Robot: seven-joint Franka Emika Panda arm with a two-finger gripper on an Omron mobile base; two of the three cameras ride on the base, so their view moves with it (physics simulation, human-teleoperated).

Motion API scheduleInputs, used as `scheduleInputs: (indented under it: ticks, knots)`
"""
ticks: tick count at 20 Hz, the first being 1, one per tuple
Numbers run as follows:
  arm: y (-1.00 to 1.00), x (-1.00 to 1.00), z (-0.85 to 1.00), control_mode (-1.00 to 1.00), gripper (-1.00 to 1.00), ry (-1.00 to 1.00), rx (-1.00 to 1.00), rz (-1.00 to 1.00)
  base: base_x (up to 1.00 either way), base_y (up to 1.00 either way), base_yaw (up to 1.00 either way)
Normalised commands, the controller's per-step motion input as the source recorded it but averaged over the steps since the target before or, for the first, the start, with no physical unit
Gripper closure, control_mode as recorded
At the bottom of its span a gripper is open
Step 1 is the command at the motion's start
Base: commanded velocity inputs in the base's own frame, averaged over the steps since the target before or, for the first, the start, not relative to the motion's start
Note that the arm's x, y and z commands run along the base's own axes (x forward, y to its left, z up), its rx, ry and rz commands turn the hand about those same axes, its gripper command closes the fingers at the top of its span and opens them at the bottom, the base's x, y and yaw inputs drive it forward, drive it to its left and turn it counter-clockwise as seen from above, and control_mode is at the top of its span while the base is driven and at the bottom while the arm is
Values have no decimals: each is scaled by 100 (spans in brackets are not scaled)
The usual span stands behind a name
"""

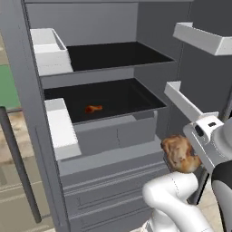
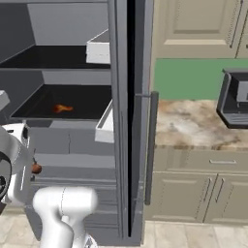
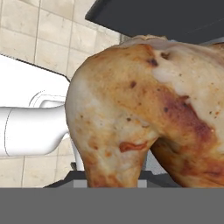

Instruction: Place the chicken drumstick on the counter behind the older chicken drumstick on the same shelf of the fridge to maintain FIFO order. Close the fridge door when finished.

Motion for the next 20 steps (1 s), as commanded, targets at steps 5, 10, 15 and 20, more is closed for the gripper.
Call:
scheduleInputs:
  ticks: [5,10,15,20]
  knots:
    - [0,0,0,100,100,0,0,0,74,23,0]
    - [0,0,0,100,100,0,0,0,63,5,0]
    - [0,0,0,100,100,0,0,0,32,45,0]
    - [0,0,0,100,100,0,0,0,23,37,4]
